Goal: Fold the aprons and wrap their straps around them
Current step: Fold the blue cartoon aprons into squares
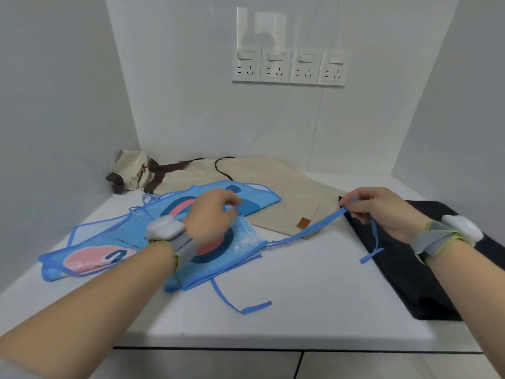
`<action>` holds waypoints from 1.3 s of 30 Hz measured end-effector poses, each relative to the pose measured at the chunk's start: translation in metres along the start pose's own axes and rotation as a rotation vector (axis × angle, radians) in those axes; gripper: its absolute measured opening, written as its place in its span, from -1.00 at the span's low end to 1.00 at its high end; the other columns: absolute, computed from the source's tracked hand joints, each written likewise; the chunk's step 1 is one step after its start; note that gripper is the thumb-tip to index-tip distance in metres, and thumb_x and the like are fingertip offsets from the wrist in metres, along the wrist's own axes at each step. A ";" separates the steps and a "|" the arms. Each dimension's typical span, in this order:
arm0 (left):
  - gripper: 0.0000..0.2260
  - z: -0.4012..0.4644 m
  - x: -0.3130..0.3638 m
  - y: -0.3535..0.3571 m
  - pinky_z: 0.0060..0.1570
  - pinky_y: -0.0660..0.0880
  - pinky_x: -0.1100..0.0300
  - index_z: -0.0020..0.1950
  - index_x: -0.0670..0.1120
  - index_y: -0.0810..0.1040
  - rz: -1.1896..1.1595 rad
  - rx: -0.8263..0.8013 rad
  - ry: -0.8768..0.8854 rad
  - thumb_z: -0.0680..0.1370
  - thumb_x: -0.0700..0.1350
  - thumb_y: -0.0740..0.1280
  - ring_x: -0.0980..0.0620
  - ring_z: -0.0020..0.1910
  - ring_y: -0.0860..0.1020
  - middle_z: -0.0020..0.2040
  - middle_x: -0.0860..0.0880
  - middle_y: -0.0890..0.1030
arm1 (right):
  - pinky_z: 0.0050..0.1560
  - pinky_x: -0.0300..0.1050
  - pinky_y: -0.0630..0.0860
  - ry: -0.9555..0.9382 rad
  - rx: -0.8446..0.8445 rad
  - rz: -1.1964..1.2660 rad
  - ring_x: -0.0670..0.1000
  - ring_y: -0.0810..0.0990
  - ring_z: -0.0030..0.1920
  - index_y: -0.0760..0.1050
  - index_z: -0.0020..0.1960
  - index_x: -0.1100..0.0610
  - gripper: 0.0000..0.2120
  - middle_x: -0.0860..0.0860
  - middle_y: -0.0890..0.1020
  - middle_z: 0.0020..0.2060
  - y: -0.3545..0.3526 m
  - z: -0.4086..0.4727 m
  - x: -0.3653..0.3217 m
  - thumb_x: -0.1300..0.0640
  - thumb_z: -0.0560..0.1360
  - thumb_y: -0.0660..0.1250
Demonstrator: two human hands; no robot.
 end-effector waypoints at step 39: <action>-0.81 0.005 0.040 0.076 -0.09 0.45 0.23 0.07 0.00 0.56 0.044 -0.409 0.257 0.49 -0.04 0.43 0.09 -0.11 0.50 -0.08 0.07 0.53 | -0.01 -0.04 0.36 -0.290 0.120 -0.719 0.02 0.39 -0.07 0.50 -0.08 0.00 -0.93 -0.09 0.45 -0.21 0.110 -0.024 0.045 0.14 0.51 0.27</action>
Point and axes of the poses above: each hand's wrist, its own z-axis towards the middle knuckle, its own y-axis out of the palm, x = y × z, the point moved 2 cm from there along z, towards the middle knuckle
